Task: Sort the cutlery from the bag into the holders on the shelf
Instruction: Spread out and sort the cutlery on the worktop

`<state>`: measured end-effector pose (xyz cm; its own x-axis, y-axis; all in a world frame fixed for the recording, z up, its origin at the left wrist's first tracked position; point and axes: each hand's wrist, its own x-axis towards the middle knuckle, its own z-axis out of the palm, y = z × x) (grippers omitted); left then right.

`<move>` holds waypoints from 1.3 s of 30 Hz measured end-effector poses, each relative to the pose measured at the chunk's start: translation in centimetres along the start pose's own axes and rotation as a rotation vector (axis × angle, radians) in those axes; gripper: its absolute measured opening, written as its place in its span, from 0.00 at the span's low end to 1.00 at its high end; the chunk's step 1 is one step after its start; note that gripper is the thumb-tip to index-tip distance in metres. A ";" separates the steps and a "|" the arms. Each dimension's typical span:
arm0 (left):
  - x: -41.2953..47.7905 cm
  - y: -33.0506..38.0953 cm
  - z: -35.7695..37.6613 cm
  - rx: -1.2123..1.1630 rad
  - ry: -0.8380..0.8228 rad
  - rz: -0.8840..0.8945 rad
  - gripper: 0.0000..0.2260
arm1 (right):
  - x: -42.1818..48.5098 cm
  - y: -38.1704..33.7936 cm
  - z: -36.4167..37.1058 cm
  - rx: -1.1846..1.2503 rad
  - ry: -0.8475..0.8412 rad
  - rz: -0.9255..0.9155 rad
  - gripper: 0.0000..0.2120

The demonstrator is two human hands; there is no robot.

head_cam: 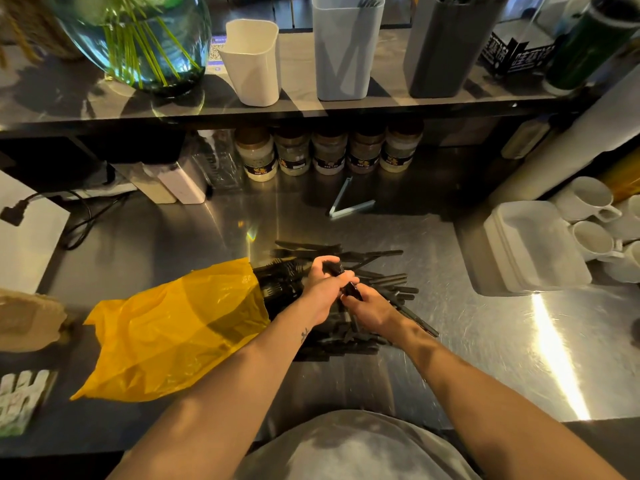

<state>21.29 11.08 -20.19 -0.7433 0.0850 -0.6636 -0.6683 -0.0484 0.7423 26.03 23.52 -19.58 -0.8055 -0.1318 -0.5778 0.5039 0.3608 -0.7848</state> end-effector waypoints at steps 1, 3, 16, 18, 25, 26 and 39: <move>0.0 0.2 0.1 -0.038 0.015 0.002 0.20 | 0.0 0.1 0.0 0.010 0.019 -0.001 0.08; 0.1 0.7 0.4 -0.106 0.054 0.008 0.20 | -0.1 0.2 0.0 0.011 0.037 0.001 0.06; 1.4 3.0 -1.0 -0.465 0.259 -0.021 0.29 | -0.2 1.6 -0.5 0.450 0.057 0.148 0.13; 1.5 2.3 -0.7 -0.468 0.249 -0.039 0.17 | 0.0 1.1 -0.2 0.344 0.092 0.155 0.15; -0.6 0.7 -1.5 -0.550 0.113 -0.133 0.12 | 1.6 1.6 2.2 -0.216 0.165 -0.011 0.25; -0.5 0.3 -2.0 -0.554 0.110 -0.148 0.12 | 1.5 1.8 2.6 -0.246 0.168 -0.013 0.25; 0.2 -1.8 -7.3 -0.693 0.152 -0.215 0.06 | 2.8 1.8 6.0 -0.536 0.218 -0.339 0.13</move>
<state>22.13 3.91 -22.35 -0.5563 0.0269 -0.8306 -0.6286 -0.6674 0.3994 26.57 18.28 -23.95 -0.9650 -0.1491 -0.2159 0.0326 0.7484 -0.6624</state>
